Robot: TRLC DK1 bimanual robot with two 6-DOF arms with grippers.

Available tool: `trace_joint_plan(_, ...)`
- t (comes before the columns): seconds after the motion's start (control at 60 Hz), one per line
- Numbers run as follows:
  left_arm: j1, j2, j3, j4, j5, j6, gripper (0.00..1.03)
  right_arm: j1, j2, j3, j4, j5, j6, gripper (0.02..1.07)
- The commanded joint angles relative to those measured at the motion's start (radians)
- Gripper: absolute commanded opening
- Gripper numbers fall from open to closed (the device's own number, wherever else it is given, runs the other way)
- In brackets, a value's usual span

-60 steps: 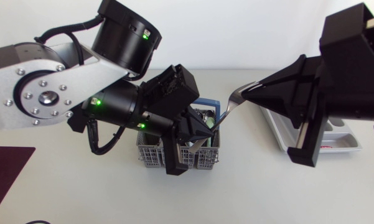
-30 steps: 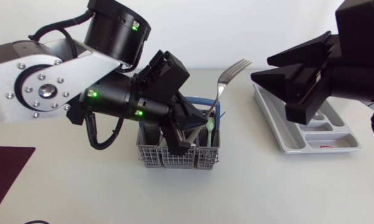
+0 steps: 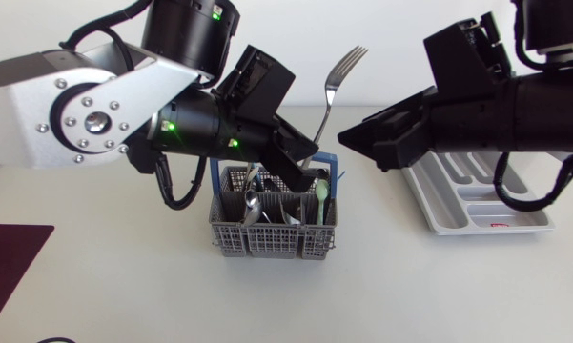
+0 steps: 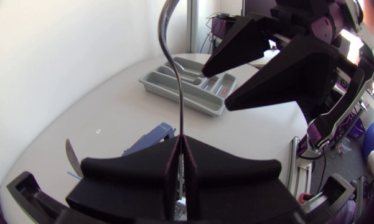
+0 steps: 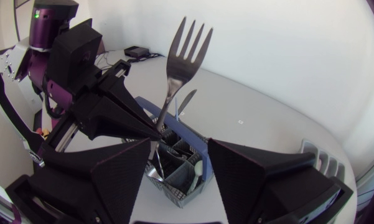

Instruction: Sort the cutlery from the basket into the organizer compartments.

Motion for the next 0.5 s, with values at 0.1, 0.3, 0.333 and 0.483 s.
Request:
trace_joint_plan(0.1,-0.002,0.034,0.053,0.029,-0.025,-0.050,0.03,-0.018,0.085,0.080,0.042,-0.052,0.080,0.64)
trace_joint_plan(0.3,-0.001,0.052,0.070,0.030,-0.047,-0.070,0.03,-0.062,0.173,0.163,0.047,-0.106,0.122,0.59)
trace_joint_plan(0.333,0.001,0.054,0.072,0.030,-0.051,-0.073,0.03,-0.064,0.185,0.172,0.045,-0.106,0.125,0.57)
trace_joint_plan(0.483,0.007,0.054,0.076,0.038,-0.060,-0.086,0.03,-0.065,0.234,0.209,0.036,-0.127,0.140,0.50)
